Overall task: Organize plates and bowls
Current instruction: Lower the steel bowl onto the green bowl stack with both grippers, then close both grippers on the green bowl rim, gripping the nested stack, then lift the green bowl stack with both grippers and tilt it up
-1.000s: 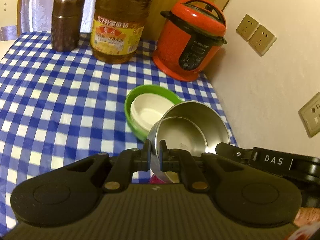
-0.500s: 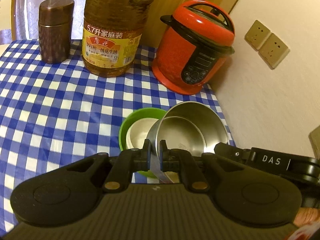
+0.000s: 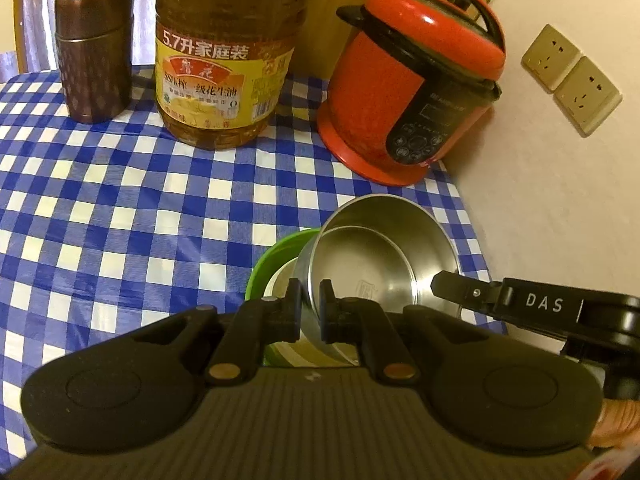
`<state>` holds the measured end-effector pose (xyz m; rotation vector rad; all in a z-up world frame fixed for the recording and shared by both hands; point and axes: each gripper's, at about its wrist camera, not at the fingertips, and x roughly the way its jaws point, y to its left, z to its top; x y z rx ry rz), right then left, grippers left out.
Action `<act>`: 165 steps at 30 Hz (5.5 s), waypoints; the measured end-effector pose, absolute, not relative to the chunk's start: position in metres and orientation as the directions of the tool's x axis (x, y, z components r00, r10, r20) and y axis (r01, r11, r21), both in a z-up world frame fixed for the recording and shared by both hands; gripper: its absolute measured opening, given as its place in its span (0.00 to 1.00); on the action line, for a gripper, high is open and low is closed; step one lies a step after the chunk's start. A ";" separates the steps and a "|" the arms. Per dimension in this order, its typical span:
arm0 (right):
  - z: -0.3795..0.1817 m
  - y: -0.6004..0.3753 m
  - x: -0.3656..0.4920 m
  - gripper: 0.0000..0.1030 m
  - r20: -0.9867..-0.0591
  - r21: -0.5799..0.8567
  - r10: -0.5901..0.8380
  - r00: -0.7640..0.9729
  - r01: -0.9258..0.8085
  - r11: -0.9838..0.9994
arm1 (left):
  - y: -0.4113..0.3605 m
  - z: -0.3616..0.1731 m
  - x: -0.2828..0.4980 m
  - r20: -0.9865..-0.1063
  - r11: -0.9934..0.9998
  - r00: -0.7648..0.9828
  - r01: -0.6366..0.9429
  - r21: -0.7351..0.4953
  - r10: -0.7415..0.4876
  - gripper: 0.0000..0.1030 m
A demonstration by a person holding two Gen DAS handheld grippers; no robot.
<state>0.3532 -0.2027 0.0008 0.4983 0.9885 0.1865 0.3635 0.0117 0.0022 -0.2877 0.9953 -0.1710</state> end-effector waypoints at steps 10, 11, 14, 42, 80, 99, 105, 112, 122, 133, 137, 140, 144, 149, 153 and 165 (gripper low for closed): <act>-0.019 -0.198 0.371 0.07 -0.784 0.470 0.379 0.492 0.070 0.880 | 0.014 -0.016 0.376 -0.832 0.954 0.488 0.008 -0.299 -0.265 0.07; -0.020 -0.198 0.372 0.07 -0.787 0.468 0.379 0.487 0.072 0.881 | 0.014 -0.018 0.377 -0.834 0.954 0.483 0.008 -0.299 -0.265 0.07; -0.025 -0.196 0.375 0.07 -0.798 0.461 0.376 0.471 0.076 0.884 | 0.015 -0.023 0.379 -0.846 0.953 0.462 0.000 -0.302 -0.268 0.07; -0.033 -0.210 0.373 0.08 -0.742 0.535 0.410 0.531 0.101 0.839 | 0.021 -0.014 0.382 -0.794 0.949 0.542 0.020 -0.316 -0.276 0.13; -0.047 -0.214 0.353 0.08 -0.694 0.605 0.452 0.560 0.115 0.788 | 0.035 -0.043 0.381 -0.732 0.891 0.572 -0.003 -0.453 -0.370 0.13; -0.057 -0.206 0.363 0.08 -0.712 0.584 0.453 0.537 0.095 0.806 | 0.025 -0.062 0.384 -0.750 0.896 0.532 0.042 -0.441 -0.394 0.12; -0.054 -0.208 0.361 0.08 -0.707 0.588 0.451 0.545 0.097 0.803 | 0.027 -0.049 0.378 -0.728 0.891 0.553 0.060 -0.450 -0.405 0.13; -0.043 -0.218 0.348 0.09 -0.709 0.555 0.421 0.566 0.079 0.828 | 0.046 -0.037 0.370 -0.712 0.892 0.593 0.021 -0.451 -0.374 0.20; -0.059 -0.233 0.342 0.55 -0.721 0.567 0.436 0.538 0.098 0.818 | 0.062 -0.068 0.373 -0.757 0.875 0.535 -0.067 -0.480 -0.374 0.40; -0.091 -0.238 0.338 0.55 -0.665 0.695 0.561 0.494 0.134 0.706 | 0.064 -0.089 0.364 -0.724 0.803 0.509 -0.103 -0.588 -0.465 0.42; -0.093 -0.234 0.334 0.55 -0.651 0.706 0.584 0.484 0.106 0.700 | 0.060 -0.090 0.357 -0.710 0.789 0.503 -0.086 -0.608 -0.492 0.42; -0.094 -0.233 0.332 0.55 -0.635 0.714 0.598 0.489 0.076 0.696 | 0.056 -0.088 0.353 -0.712 0.803 0.506 -0.061 -0.593 -0.487 0.42; -0.095 -0.236 0.329 0.55 -0.616 0.734 0.622 0.483 0.066 0.676 | 0.055 -0.086 0.349 -0.710 0.808 0.508 -0.045 -0.587 -0.487 0.43; -0.094 -0.234 0.323 0.55 -0.598 0.722 0.623 0.505 0.003 0.691 | 0.052 -0.087 0.346 -0.703 0.824 0.527 -0.009 -0.566 -0.477 0.44; -0.091 -0.225 0.321 0.52 -0.598 0.688 0.613 0.516 -0.061 0.723 | 0.050 -0.089 0.346 -0.705 0.836 0.531 0.012 -0.548 -0.470 0.43; -0.098 -0.229 0.320 0.51 -0.587 0.683 0.615 0.526 -0.086 0.725 | 0.046 -0.089 0.346 -0.714 0.860 0.540 0.035 -0.509 -0.445 0.42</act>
